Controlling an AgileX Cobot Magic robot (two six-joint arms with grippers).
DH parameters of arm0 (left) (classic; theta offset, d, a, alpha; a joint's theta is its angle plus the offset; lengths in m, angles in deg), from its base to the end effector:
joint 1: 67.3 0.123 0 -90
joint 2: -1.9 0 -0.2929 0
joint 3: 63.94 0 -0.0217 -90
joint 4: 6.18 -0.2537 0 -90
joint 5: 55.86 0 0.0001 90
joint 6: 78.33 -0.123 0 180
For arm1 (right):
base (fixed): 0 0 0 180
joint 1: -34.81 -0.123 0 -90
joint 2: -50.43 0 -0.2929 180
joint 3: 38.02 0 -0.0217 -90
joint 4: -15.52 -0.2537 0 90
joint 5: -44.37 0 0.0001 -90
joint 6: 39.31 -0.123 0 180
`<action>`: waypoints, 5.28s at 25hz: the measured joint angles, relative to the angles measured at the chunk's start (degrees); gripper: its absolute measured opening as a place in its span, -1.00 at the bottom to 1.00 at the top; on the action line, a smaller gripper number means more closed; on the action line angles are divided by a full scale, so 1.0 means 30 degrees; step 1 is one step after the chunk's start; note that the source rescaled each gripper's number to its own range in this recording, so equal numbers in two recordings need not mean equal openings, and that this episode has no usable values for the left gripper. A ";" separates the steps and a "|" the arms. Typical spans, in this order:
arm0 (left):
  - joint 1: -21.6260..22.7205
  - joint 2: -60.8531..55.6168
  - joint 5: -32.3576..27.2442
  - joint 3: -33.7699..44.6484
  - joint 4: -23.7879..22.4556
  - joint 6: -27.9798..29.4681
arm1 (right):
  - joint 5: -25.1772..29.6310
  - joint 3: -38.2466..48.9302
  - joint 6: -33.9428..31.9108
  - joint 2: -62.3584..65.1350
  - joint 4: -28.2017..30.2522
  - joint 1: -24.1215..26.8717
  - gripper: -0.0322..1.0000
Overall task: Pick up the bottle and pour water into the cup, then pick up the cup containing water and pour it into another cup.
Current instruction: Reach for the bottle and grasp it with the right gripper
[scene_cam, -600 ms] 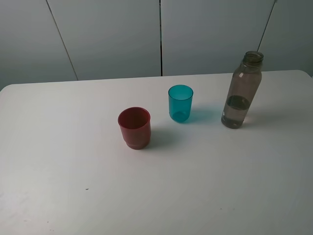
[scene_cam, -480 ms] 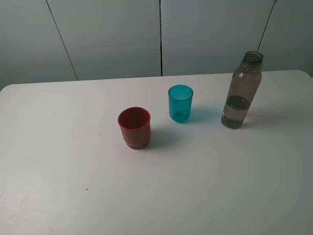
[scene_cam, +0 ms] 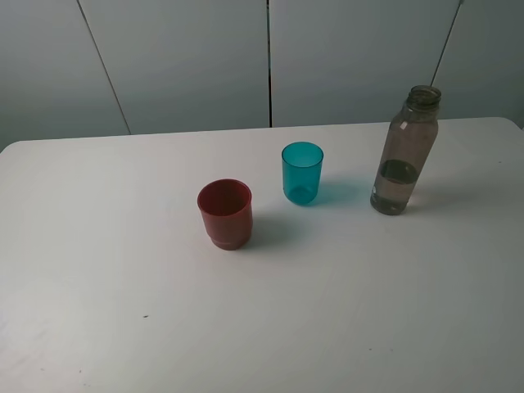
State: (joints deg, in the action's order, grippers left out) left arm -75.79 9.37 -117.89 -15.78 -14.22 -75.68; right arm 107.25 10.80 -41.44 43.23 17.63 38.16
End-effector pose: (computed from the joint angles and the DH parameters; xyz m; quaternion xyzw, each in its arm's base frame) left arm 0.0171 0.0128 0.2659 0.0396 0.8526 0.0196 0.5207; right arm 0.0150 -0.0049 0.2600 0.0423 0.8600 -0.0238 0.5080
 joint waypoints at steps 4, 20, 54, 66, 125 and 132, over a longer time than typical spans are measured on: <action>0.0000 0.0000 0.0000 0.0000 0.0000 0.0000 | 0.0000 0.0000 0.0000 0.0000 0.0000 0.0000 1.00; 0.0000 0.0000 0.0000 0.0000 0.0000 0.0000 | 0.0000 0.0000 0.0000 0.0000 0.0028 0.0000 1.00; 0.0000 0.0000 0.0000 0.0000 0.0000 -0.0036 | -1.6839 -0.1938 0.2389 -1.4061 -0.3915 -0.3353 1.00; 0.0000 0.0000 0.0000 0.0000 0.0000 -0.0036 | -2.7653 0.3048 0.2311 -1.9517 -0.4900 -0.7550 1.00; 0.0000 0.0000 0.0000 0.0000 0.0000 0.0035 | -4.4005 0.0481 0.1178 -3.8190 -0.6998 -0.7749 1.00; 0.0000 0.0000 0.0000 0.0000 0.0000 0.0035 | -4.4005 0.0286 0.1221 -3.8264 -0.7068 -0.7749 1.00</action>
State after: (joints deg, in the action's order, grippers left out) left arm -75.79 9.37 -117.89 -15.78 -14.22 -75.57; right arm -24.76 11.65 -37.77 -71.56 -3.57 14.91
